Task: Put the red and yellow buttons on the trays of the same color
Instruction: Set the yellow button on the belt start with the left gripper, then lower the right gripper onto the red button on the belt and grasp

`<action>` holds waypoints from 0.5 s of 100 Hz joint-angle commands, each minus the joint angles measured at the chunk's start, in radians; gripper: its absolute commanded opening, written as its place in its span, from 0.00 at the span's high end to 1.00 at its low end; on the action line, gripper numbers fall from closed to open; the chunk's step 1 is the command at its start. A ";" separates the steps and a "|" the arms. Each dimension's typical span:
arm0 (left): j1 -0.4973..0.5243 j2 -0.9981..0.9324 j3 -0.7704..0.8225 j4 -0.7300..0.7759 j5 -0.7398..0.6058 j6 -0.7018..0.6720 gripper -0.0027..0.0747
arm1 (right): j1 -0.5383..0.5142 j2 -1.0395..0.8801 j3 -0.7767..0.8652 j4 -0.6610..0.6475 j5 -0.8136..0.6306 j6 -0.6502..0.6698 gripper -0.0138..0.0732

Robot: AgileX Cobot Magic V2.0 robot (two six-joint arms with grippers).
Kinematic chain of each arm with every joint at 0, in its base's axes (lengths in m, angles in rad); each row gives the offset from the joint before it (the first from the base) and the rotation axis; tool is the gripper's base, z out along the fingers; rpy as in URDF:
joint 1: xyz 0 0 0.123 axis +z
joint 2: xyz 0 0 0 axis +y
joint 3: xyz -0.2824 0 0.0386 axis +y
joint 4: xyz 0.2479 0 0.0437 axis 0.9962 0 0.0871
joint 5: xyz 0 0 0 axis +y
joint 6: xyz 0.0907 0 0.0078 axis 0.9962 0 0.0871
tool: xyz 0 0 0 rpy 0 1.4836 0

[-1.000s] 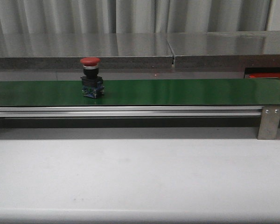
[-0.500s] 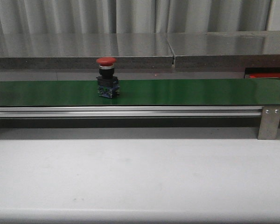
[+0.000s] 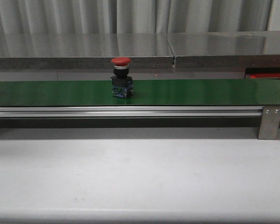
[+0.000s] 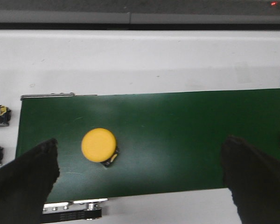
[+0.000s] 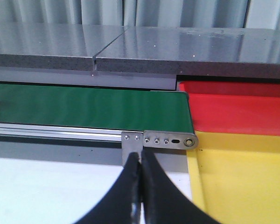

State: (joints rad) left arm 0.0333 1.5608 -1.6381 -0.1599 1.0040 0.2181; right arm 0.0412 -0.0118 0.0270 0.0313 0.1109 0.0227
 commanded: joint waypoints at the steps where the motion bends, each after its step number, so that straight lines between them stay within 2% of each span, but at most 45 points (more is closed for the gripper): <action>1: -0.039 -0.169 0.110 -0.016 -0.141 0.000 0.12 | 0.003 -0.017 -0.019 -0.007 -0.083 0.000 0.98; 14: -0.089 -0.381 0.393 -0.042 -0.322 -0.001 0.12 | 0.003 -0.017 -0.019 -0.007 -0.106 0.000 0.98; 32: -0.096 -0.688 0.742 -0.076 -0.518 -0.002 0.14 | 0.003 -0.017 -0.019 0.003 -0.169 0.000 0.98; 41: -0.096 -0.827 0.879 -0.076 -0.570 -0.002 0.23 | 0.003 -0.017 -0.019 0.027 -0.205 0.000 0.98; 50: -0.096 -0.947 0.974 -0.076 -0.588 -0.006 0.40 | 0.003 -0.017 -0.027 0.052 -0.207 0.000 0.98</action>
State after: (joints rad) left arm -0.0538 0.7095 -0.7195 -0.2137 0.5235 0.2181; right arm 0.0412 -0.0118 0.0270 0.0572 0.0000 0.0227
